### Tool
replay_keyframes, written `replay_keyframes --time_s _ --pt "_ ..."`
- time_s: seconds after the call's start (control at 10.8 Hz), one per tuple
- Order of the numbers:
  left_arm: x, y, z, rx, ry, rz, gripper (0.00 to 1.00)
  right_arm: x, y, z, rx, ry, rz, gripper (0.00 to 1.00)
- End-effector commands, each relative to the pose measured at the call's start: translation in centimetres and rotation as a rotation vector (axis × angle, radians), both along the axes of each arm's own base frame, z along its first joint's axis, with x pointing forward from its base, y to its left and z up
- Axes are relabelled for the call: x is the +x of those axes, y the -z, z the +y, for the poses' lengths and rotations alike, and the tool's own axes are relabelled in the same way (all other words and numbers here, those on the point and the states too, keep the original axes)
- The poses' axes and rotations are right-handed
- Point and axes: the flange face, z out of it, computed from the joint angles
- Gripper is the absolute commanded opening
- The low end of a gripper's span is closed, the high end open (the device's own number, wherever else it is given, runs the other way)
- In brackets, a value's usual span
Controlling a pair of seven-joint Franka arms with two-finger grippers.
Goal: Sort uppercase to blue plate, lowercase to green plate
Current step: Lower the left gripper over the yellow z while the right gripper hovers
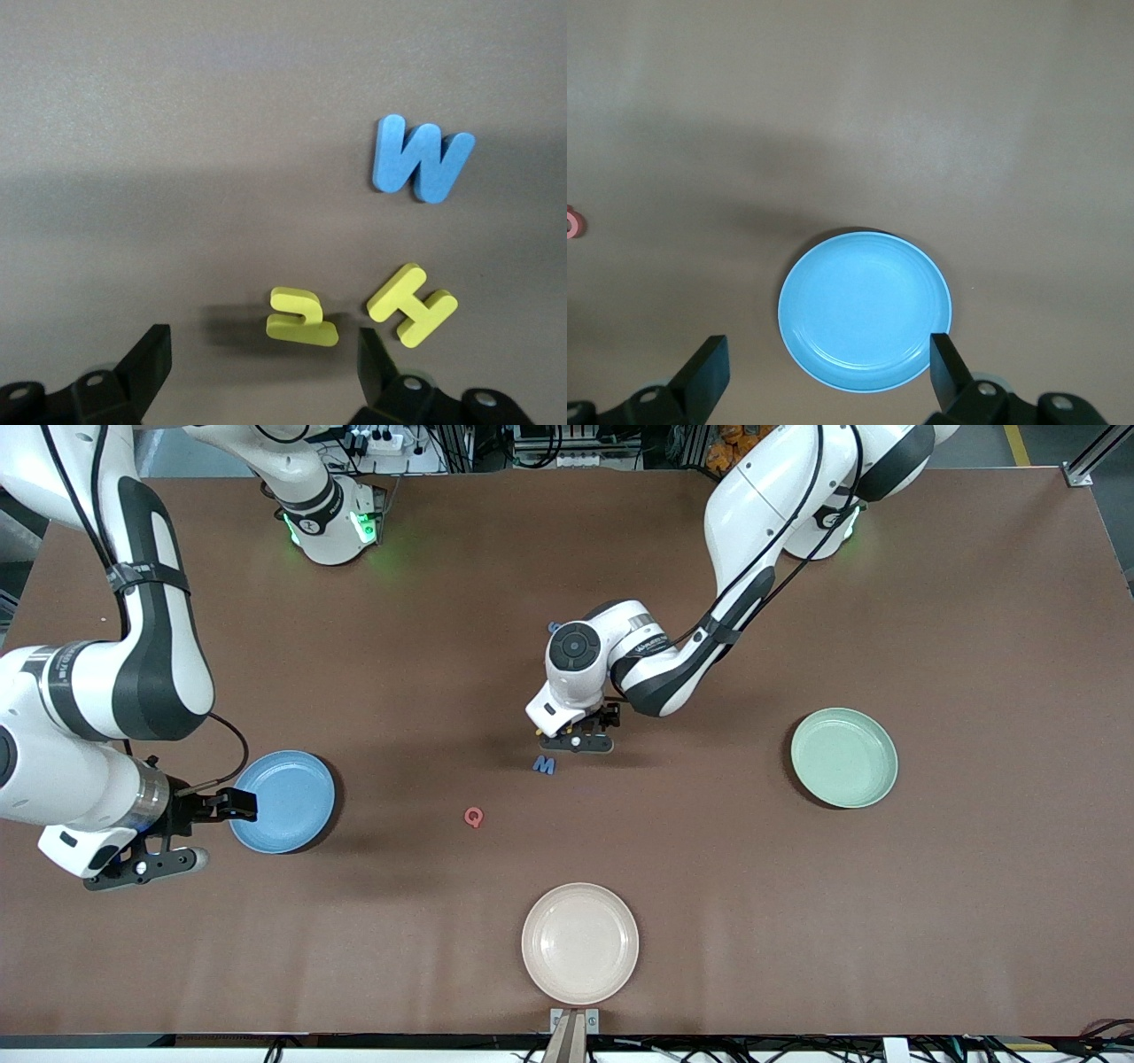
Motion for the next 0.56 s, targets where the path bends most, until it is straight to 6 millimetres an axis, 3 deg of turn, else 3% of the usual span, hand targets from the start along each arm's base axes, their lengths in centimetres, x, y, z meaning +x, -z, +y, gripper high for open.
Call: replay_keyframes --time_s 0.0,0.46 --pt "0.1 0.4 -0.6 0.006 -0.008 -0.028 0.91 -0.1 0.2 0.7 0.007 0.001 0.016 1.00" --pt "0.1 0.8 -0.6 0.001 -0.003 -0.034 0.90 -0.5 1.6 0.4 0.008 0.001 0.037 1.00"
